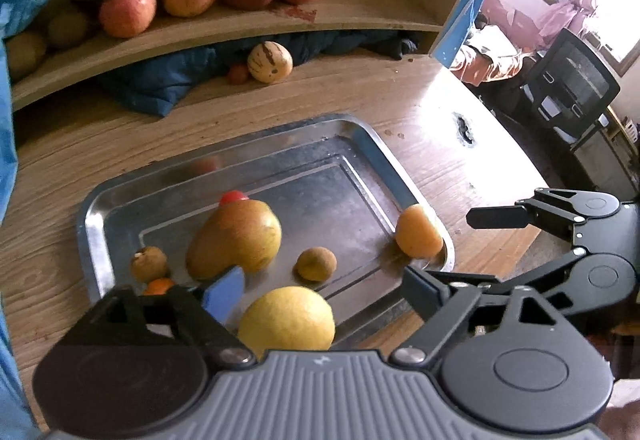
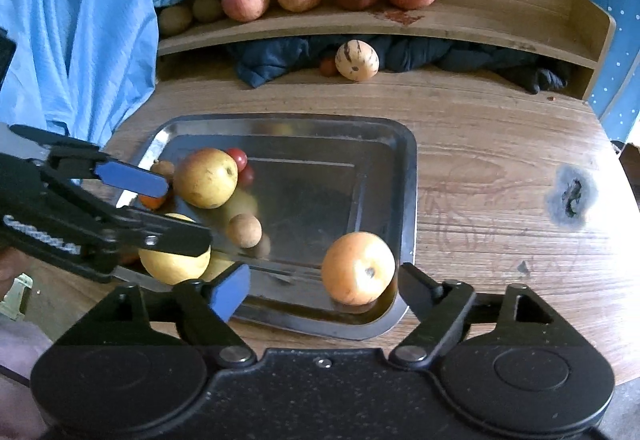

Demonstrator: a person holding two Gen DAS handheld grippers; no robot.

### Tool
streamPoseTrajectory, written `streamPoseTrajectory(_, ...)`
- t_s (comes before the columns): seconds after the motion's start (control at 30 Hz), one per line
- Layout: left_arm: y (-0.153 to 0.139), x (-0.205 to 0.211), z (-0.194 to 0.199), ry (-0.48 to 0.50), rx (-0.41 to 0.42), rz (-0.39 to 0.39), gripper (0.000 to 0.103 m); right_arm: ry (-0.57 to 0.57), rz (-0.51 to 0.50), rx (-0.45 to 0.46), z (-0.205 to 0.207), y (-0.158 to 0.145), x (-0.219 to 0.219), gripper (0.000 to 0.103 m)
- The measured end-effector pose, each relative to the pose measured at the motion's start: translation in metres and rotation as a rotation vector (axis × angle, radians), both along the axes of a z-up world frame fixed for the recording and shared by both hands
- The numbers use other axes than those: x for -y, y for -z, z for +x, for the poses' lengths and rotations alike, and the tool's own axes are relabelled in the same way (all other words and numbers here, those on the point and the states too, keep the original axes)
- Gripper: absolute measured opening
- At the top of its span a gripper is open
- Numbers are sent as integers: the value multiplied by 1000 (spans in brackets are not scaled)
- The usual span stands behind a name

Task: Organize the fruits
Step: 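Open the right tool to drop the yellow apple while the left tool drops the kiwi, then withdraw both open tools from the tray toward the fruits under the shelf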

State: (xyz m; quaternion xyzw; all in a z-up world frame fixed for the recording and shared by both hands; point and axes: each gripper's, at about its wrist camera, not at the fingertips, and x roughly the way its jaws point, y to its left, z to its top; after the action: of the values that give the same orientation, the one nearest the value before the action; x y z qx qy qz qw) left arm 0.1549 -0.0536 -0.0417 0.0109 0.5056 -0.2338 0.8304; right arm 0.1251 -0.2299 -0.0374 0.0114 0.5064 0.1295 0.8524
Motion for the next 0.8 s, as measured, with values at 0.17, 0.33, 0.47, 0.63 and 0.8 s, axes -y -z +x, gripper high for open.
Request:
streamPoseTrajectory(0.17, -8, -19, -5, -28, 1, 19, 99, -35, 1, -10, 1, -4, -2, 94)
streamPoseTrajectory(0.33, -12, -42, -10, -38, -10, 44, 102, -109, -29, -20, 3, -7, -10, 99)
streamPoseTrajectory(0.47, -13, -58, -13, -51, -27, 50, 103, -151, -46, -29, 4, -6, -17, 100)
streamPoseTrajectory(0.63, -12, -73, -13, -72, -50, 91, 103, -172, -39, -40, 9, -5, -23, 101)
streamPoseTrajectory(0.8, -11, -85, -8, -69, -65, 138, 103, -179, -30, -43, 14, -5, -29, 102)
